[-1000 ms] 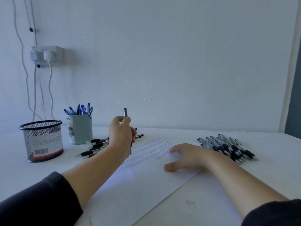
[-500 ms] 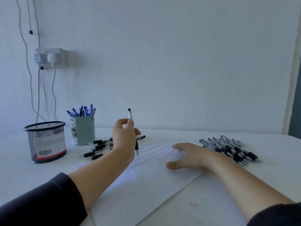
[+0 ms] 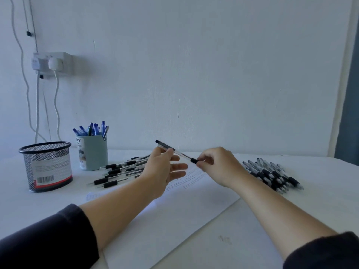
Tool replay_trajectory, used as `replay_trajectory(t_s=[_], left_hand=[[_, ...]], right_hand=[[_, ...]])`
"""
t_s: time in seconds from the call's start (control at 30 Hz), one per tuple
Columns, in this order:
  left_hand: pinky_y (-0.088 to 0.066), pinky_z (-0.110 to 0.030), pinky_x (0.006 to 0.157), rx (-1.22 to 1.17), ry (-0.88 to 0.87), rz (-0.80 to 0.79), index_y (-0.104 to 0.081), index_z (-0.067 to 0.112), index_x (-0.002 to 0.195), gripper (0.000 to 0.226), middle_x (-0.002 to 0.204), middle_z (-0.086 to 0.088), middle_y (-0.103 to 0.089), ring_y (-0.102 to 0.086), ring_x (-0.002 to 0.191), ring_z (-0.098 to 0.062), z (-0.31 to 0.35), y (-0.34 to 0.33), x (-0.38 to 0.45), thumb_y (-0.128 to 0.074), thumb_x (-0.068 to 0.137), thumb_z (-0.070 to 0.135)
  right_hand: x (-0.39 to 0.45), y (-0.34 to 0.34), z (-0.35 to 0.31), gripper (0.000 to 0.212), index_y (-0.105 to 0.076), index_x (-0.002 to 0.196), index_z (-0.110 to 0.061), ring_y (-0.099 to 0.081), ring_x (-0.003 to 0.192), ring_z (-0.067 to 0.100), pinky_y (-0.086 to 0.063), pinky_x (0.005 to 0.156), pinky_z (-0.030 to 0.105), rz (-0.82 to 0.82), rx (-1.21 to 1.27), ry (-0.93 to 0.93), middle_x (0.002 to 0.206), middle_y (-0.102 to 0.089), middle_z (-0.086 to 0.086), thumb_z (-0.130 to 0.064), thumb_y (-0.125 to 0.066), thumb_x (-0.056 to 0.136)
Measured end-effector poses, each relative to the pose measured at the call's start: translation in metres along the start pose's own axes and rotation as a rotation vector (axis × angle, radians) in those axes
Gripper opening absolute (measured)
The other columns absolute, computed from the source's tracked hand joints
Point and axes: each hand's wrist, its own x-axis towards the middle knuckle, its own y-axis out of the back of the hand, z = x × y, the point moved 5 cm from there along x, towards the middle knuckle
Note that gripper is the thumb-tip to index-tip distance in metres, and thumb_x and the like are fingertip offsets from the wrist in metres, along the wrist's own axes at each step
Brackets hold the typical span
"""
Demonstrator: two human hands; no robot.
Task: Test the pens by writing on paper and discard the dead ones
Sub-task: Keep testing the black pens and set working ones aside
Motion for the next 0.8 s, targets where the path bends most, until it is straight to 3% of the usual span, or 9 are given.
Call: replay_trajectory(t_s=[0.1,0.2,0.27,0.37,0.47,0.63,0.73,0.8], left_hand=[[-0.047,-0.029,0.049,0.196,0.003,-0.024,-0.050,0.014,0.110,0.012,0.096,-0.008,-0.054,-0.060,0.063,-0.021,-0.004,0.002,0.001,-0.049,0.099,0.020],[-0.044,-0.027,0.049,0.289,-0.003,-0.043,-0.053,0.017,0.107,0.011,0.094,-0.007,-0.055,-0.058,0.062,-0.020,-0.005,0.002,-0.001,-0.053,0.096,0.021],[-0.043,-0.025,0.049,0.328,0.003,-0.062,-0.056,0.017,0.101,0.006,0.092,-0.007,-0.056,-0.057,0.060,-0.020,-0.006,0.001,-0.001,-0.054,0.095,0.020],[-0.041,-0.025,0.048,0.366,0.001,-0.083,-0.058,0.014,0.095,0.005,0.088,-0.008,-0.057,-0.055,0.056,-0.019,-0.007,-0.001,-0.001,-0.053,0.095,0.017],[-0.041,-0.025,0.049,0.385,-0.006,-0.088,-0.059,0.012,0.094,0.007,0.085,-0.008,-0.058,-0.055,0.055,-0.018,-0.007,-0.002,0.000,-0.053,0.096,0.016],[-0.040,-0.025,0.048,0.394,-0.009,-0.097,-0.060,0.011,0.091,0.010,0.082,-0.008,-0.059,-0.054,0.054,-0.018,-0.008,-0.001,0.000,-0.052,0.096,0.016],[-0.040,-0.024,0.048,0.395,-0.009,-0.093,-0.061,0.010,0.092,0.011,0.081,-0.008,-0.059,-0.054,0.054,-0.018,-0.008,-0.001,0.000,-0.052,0.096,0.016],[-0.040,-0.024,0.048,0.397,-0.012,-0.089,-0.062,0.010,0.092,0.011,0.080,-0.008,-0.060,-0.055,0.054,-0.018,-0.008,-0.001,0.001,-0.052,0.096,0.016]], right_hand=[[0.002,0.029,0.017,0.011,-0.067,0.089,-0.020,-0.058,0.090,0.025,-0.043,0.082,0.032,0.287,-0.142,-0.148,0.079,-0.058,-0.004,-0.023,-0.057,0.092],[-0.007,0.065,0.054,0.014,-0.062,0.085,-0.019,-0.051,0.101,0.032,-0.030,0.081,0.035,0.539,-0.206,-0.416,0.090,-0.063,0.003,-0.019,-0.050,0.092],[-0.018,0.083,0.080,0.014,-0.062,0.086,-0.015,-0.049,0.105,0.034,-0.029,0.083,0.038,0.629,-0.187,-0.604,0.096,-0.065,0.010,-0.017,-0.049,0.091],[-0.036,0.094,0.108,0.009,-0.058,0.094,-0.010,-0.044,0.114,0.035,-0.027,0.097,0.043,0.627,-0.158,-0.849,0.106,-0.061,0.016,-0.013,-0.052,0.089],[-0.049,0.094,0.121,0.013,-0.049,0.084,-0.010,-0.042,0.114,0.035,-0.026,0.098,0.043,0.558,-0.160,-0.989,0.100,-0.056,0.016,-0.018,-0.057,0.087],[-0.051,0.089,0.125,0.026,-0.050,0.086,-0.011,-0.041,0.113,0.033,-0.024,0.100,0.043,0.488,-0.240,-1.031,0.092,-0.048,0.012,-0.036,-0.053,0.091],[-0.050,0.088,0.121,0.025,-0.046,0.084,-0.012,-0.037,0.115,0.034,-0.023,0.102,0.043,0.459,-0.289,-1.023,0.104,-0.047,0.013,-0.035,-0.049,0.091],[-0.047,0.086,0.117,0.020,-0.052,0.095,-0.010,-0.033,0.118,0.034,-0.022,0.105,0.045,0.436,-0.342,-1.010,0.116,-0.045,0.014,-0.029,-0.048,0.090]])
